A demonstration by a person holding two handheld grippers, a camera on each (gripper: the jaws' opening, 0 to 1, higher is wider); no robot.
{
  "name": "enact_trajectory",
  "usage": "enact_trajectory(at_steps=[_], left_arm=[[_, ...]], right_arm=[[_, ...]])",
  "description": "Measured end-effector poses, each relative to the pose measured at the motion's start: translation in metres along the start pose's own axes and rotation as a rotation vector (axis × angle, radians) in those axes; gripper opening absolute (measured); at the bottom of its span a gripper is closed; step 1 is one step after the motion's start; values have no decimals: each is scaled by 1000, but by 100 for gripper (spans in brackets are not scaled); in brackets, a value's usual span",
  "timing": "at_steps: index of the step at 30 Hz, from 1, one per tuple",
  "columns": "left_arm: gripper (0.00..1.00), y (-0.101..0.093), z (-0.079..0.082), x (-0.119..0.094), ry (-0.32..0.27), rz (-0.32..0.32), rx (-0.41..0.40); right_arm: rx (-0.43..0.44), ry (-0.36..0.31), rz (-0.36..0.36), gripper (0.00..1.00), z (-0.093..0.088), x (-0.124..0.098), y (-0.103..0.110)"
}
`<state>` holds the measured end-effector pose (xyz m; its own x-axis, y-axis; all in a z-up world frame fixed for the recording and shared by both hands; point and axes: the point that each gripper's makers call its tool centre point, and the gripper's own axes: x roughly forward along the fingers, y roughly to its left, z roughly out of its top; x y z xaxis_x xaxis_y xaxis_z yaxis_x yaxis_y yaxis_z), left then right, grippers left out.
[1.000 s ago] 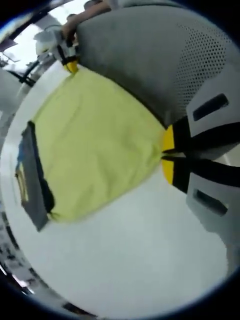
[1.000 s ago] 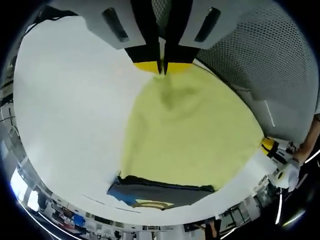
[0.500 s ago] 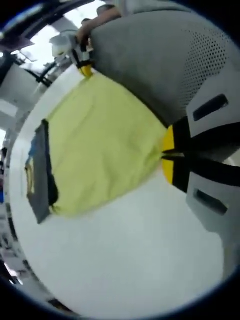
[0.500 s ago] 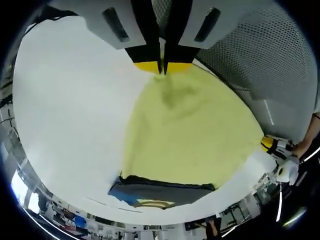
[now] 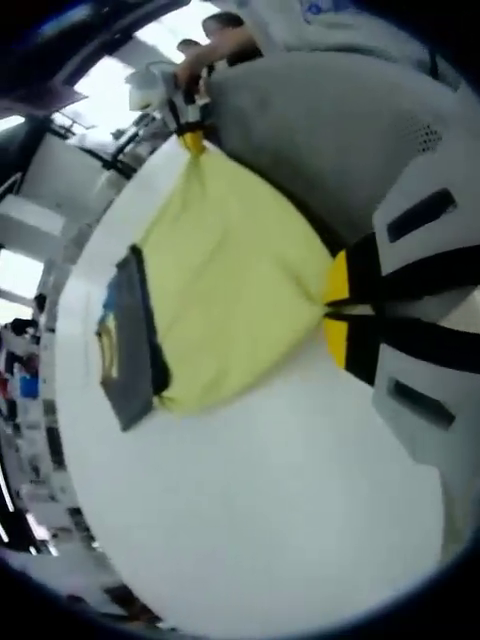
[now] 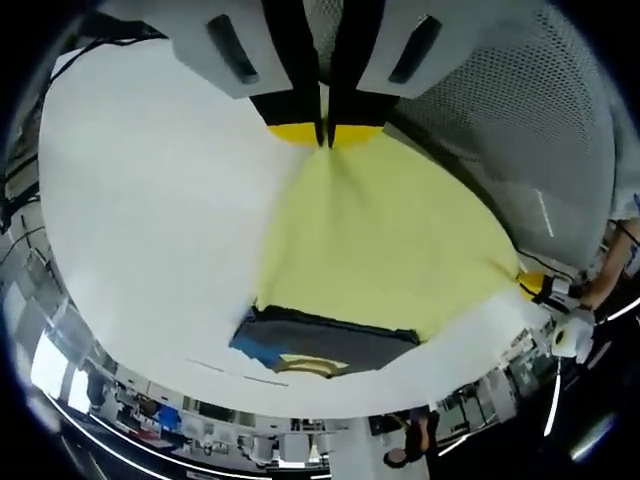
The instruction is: Fold the garment on the visible template until the final outline fits inside the template.
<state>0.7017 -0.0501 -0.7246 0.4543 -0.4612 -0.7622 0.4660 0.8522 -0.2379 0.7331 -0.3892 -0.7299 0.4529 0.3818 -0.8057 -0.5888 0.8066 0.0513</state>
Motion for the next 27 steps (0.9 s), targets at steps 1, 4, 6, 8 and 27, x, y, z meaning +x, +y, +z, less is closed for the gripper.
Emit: enact_trajectory(at_steps=[1, 4, 6, 8, 27], left_arm=[[0, 0, 1, -2, -2, -1, 0], [0, -1, 2, -8, -10, 7, 6], [0, -2, 4, -11, -17, 13, 12], [0, -3, 6, -16, -25, 18, 17], [0, -27, 31, -64, -101, 5, 69]], right_arm=[[-1, -9, -1, 2, 1, -2, 0], [2, -40, 5, 2, 8, -9, 3], [0, -57, 8, 2, 11, -14, 5], [-5, -75, 4, 2, 16, -21, 6], [-40, -238, -62, 2, 52, -79, 10]])
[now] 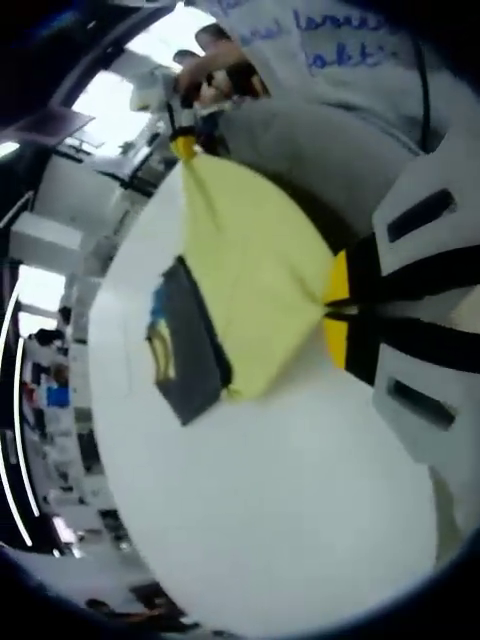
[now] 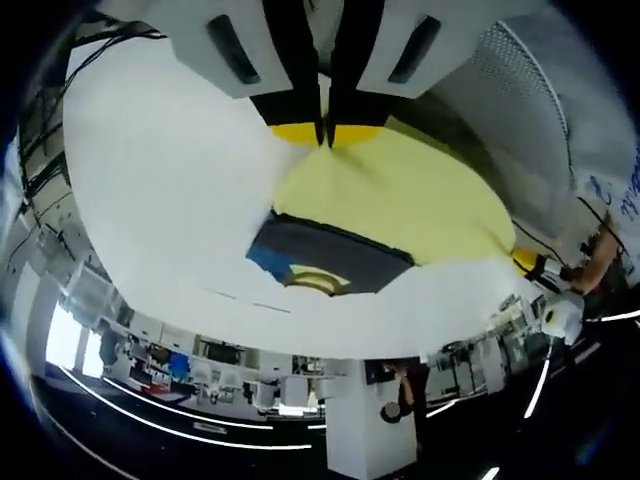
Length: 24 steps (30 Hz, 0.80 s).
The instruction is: Fold the garment on the visible template until the final outline fits inside the template.
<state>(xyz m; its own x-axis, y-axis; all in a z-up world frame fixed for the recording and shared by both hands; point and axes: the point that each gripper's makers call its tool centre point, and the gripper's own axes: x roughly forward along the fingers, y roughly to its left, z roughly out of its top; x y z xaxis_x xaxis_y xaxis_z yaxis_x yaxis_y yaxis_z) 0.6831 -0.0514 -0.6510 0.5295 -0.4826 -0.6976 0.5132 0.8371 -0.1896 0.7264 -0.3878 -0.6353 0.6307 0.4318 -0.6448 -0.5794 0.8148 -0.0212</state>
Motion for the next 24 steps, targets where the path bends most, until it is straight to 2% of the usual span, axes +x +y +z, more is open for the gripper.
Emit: enact_trajectory(at_steps=[7, 12, 18, 24], left_arm=[[0, -12, 15, -16, -34, 1, 54], [0, -17, 22, -27, -48, 10, 77], [0, -17, 29, -45, -69, 47, 104], [0, -22, 31, -54, -87, 55, 118]], right_arm=[[-20, -34, -6, 2, 9, -15, -1], [-35, -80, -18, 2, 21, -29, 1], [-54, -108, -35, 2, 29, -45, 1], [-66, -129, -35, 2, 34, -54, 8]])
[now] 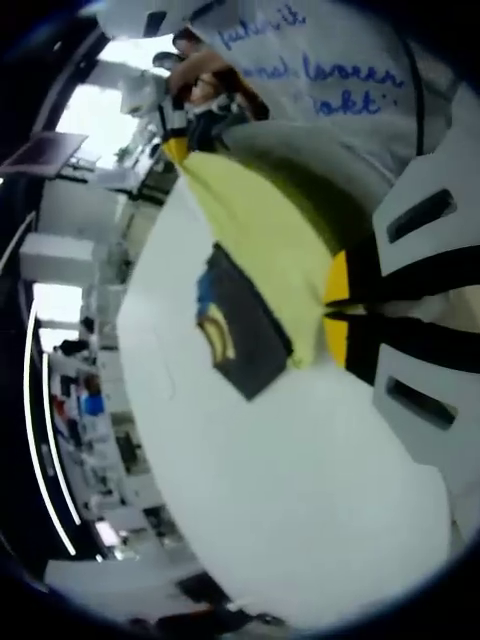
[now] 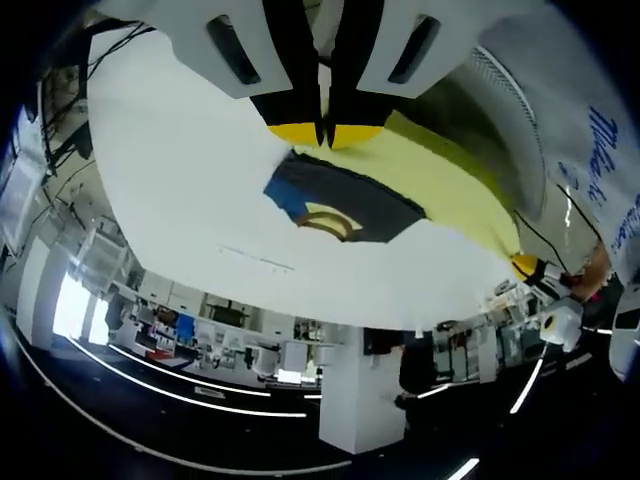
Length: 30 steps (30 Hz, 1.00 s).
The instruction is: Fold the garment on the visible template until the final outline fits inside the template.
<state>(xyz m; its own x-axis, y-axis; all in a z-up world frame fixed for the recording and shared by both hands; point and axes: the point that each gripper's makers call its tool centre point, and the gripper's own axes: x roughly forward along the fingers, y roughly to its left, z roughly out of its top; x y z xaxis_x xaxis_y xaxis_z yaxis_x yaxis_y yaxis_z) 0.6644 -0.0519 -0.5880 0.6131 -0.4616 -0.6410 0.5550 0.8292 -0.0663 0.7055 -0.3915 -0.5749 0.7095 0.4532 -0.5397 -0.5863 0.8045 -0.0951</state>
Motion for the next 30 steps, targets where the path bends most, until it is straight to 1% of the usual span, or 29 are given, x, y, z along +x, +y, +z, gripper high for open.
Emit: enact_trajectory(at_steps=[3, 8, 14, 18, 20, 24, 26, 27, 28, 30], left_arm=[[0, -3, 4, -7, -20, 1, 4], [0, -2, 7, -16, -27, 22, 25], [0, -5, 20, -32, -69, 45, 60], [0, -4, 24, -38, -79, 47, 69], [0, -3, 25, -37, -87, 49, 70], [0, 0, 23, -28, -71, 45, 65], [0, 1, 22, -23, -62, 42, 67], [0, 2, 21, -21, -56, 41, 69], [0, 2, 19, -18, -38, 45, 76], [0, 5, 18, -13, -29, 52, 83]], right_arm=[[-15, -8, 3, 2, 4, -5, 4], [-28, -32, -1, 2, 14, -15, 6], [-51, -57, 6, 2, 27, -26, 11], [-55, -70, 3, 2, 32, -32, 12], [-61, -69, -1, 2, 32, -31, 11], [-56, -45, 4, 2, 26, -24, 10], [-55, -20, 1, 2, 19, -19, 8], [-53, -16, 1, 2, 18, -18, 8], [-51, -9, 2, 2, 16, -16, 8], [-44, 0, 8, 2, 13, -12, 7]])
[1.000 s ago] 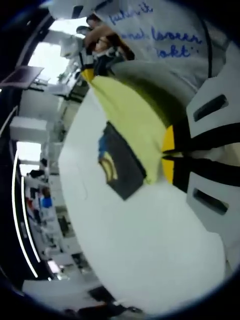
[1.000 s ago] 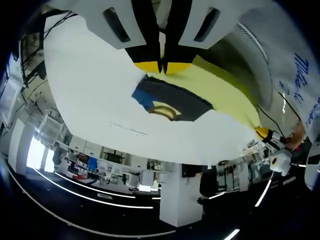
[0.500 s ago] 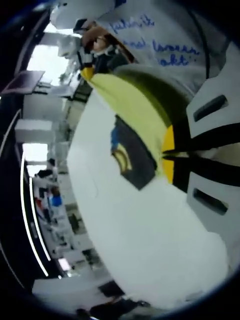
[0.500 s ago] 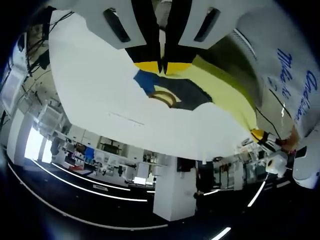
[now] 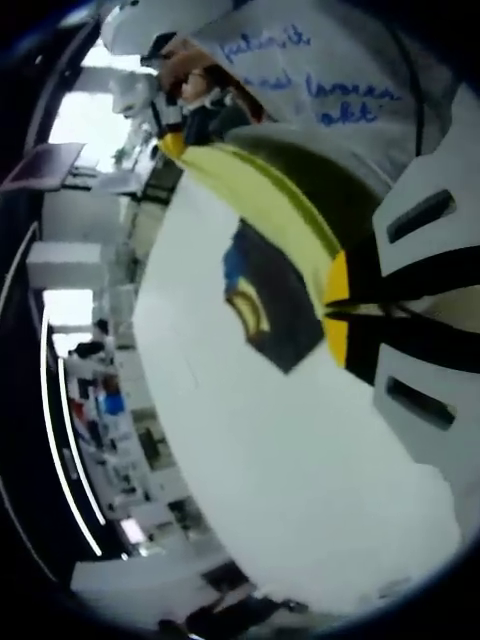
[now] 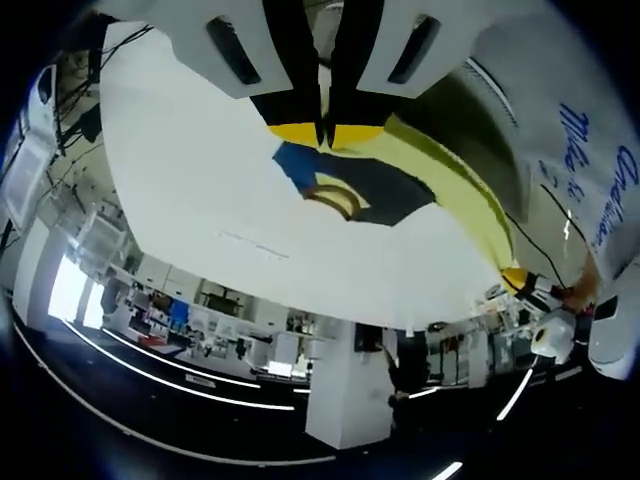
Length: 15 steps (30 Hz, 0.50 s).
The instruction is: Fold the garment on the visible template until the final outline fits inside the template.
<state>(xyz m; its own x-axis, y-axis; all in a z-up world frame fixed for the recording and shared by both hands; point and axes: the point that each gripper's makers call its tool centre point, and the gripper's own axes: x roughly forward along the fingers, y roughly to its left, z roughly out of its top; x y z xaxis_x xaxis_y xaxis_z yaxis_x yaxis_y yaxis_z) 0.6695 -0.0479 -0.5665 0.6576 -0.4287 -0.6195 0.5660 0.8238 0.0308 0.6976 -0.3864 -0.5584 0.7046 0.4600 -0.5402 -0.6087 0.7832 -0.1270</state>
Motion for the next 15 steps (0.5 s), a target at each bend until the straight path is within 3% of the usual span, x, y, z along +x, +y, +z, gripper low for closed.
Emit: enact_trajectory(at_steps=[11, 15], left_arm=[[0, 17, -11, 38, 34, -10, -26], [0, 25, -8, 48, 13, -19, -40]], right_arm=[[18, 53, 6, 2, -13, 31, -13], [13, 61, 8, 2, -12, 41, -18]])
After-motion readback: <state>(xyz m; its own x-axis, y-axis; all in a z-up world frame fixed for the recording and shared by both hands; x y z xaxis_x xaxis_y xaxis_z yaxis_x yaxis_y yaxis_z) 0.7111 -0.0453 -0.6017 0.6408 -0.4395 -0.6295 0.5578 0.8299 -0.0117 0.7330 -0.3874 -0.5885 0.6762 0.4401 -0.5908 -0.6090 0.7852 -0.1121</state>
